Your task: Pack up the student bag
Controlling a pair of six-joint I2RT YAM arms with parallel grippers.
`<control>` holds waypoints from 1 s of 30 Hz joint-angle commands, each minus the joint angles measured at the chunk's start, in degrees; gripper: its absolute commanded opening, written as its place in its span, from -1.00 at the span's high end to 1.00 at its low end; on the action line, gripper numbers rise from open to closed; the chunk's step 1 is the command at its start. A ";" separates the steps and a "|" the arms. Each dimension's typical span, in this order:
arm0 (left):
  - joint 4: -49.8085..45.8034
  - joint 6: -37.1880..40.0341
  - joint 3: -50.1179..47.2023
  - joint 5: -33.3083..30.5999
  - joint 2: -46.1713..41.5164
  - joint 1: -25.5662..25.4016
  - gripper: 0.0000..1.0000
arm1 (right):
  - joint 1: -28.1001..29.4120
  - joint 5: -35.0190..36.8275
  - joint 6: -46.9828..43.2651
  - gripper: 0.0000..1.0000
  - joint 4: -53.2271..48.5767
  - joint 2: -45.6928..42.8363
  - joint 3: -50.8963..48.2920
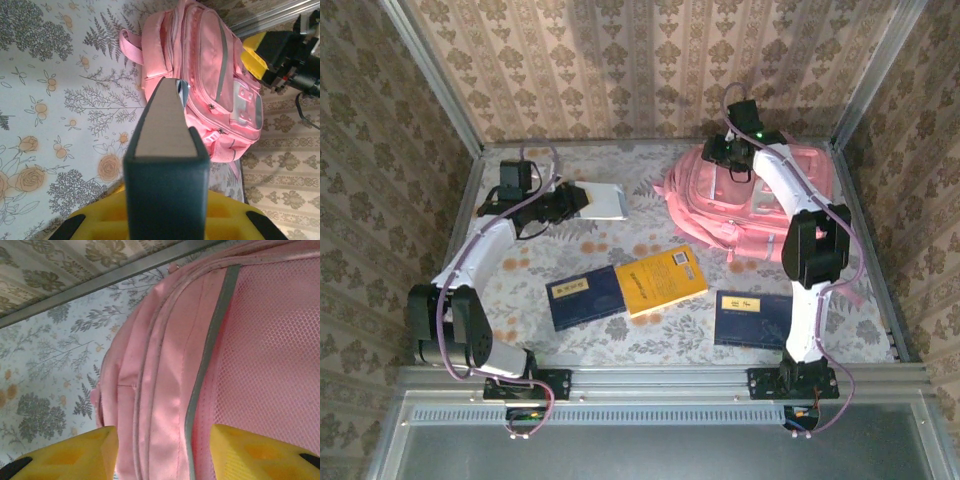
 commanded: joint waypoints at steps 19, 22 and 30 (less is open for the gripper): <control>3.82 1.01 -1.24 3.90 0.00 0.62 1.00 | 0.86 -7.49 -0.85 0.40 -3.32 7.43 3.69; 3.72 1.06 -1.26 3.64 -0.18 0.65 1.00 | 0.88 -6.79 -1.51 0.48 -3.02 6.03 2.46; 3.63 1.12 -1.24 3.64 -0.18 0.71 1.00 | 2.19 -5.15 -3.92 0.71 -3.46 4.47 -0.08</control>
